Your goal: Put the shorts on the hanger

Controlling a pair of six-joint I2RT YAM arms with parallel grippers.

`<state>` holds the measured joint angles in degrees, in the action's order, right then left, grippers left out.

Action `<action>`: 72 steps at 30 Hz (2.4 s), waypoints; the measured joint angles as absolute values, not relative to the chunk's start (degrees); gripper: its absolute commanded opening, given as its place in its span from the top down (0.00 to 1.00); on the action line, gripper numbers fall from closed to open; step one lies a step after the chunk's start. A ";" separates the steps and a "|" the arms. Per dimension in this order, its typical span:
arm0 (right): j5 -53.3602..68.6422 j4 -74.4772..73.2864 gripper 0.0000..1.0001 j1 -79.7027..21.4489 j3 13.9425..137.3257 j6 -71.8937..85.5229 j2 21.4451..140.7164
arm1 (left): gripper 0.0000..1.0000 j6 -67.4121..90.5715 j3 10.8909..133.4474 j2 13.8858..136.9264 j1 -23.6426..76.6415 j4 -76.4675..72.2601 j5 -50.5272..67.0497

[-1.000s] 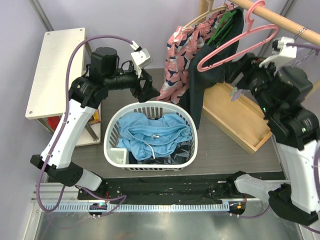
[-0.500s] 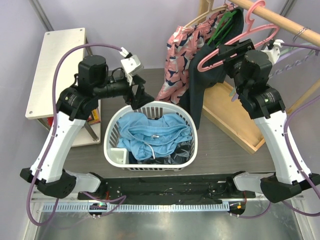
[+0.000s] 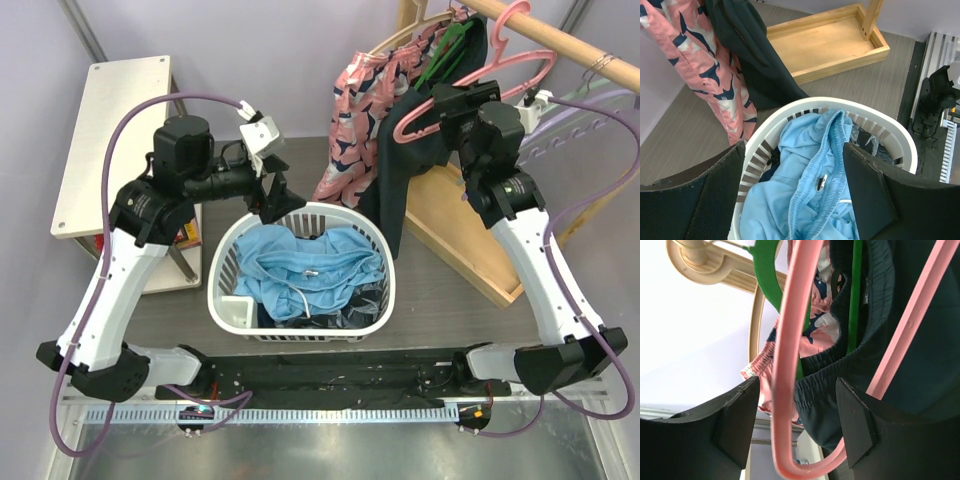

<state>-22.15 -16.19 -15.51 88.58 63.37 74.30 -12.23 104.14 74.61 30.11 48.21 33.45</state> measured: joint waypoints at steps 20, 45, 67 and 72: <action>-15.86 -6.46 0.83 -15.51 85.14 65.08 77.56 | 0.22 -14.11 100.03 72.20 30.11 48.27 33.01; -11.88 0.01 0.99 -22.22 81.14 60.36 70.98 | 0.20 -15.25 97.62 69.45 30.11 48.51 32.08; 15.55 -8.08 0.99 -29.10 63.29 52.69 48.56 | 0.19 -18.50 86.32 55.05 27.62 54.52 32.69; 32.14 -10.07 0.99 -29.56 64.36 43.09 48.69 | 0.15 -18.83 88.33 53.63 25.06 52.90 33.82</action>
